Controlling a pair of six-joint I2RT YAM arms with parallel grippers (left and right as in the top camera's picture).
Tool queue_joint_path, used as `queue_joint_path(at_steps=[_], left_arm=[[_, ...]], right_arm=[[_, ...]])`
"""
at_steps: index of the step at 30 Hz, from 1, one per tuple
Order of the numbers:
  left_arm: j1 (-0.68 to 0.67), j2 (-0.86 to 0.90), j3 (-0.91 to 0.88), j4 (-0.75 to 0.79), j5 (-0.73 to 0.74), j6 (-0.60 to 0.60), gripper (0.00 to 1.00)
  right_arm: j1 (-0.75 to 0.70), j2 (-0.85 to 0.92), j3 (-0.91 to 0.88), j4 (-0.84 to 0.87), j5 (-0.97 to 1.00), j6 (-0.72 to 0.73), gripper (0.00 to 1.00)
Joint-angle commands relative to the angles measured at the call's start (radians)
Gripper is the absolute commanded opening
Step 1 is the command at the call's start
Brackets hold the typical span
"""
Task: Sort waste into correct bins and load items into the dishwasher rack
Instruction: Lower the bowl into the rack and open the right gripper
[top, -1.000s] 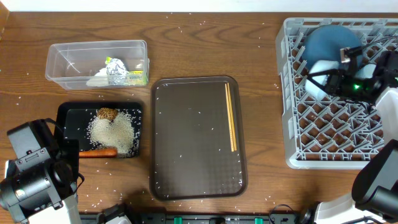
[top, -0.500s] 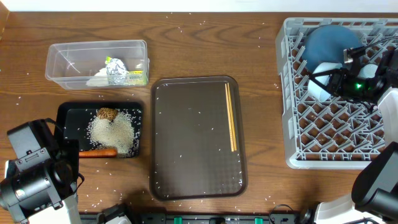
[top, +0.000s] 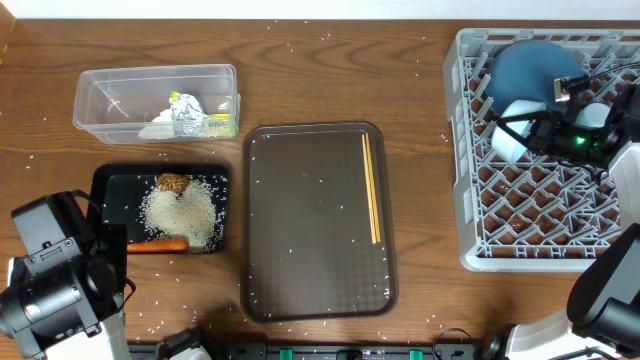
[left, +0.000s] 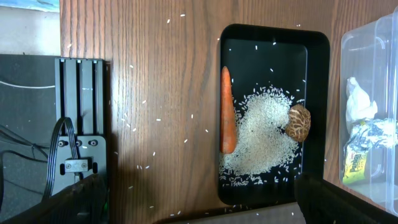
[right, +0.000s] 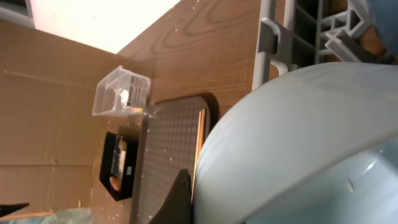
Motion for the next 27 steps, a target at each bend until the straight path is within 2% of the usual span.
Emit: queue_joint_path(at_steps=[1, 18, 27], left_arm=[[0.005, -0.001, -0.002, -0.004, -0.02, 0.013, 0.98], [0.005, -0.001, -0.002, -0.004, -0.02, 0.013, 0.98], [0.005, -0.001, -0.002, -0.004, -0.02, 0.013, 0.98]], right_arm=[[-0.005, 0.019, -0.013, 0.018, -0.022, -0.03, 0.01], [-0.003, 0.045, -0.013, 0.077, -0.055, -0.053, 0.01], [-0.018, 0.076, -0.013, 0.0, -0.055, -0.053, 0.01]])
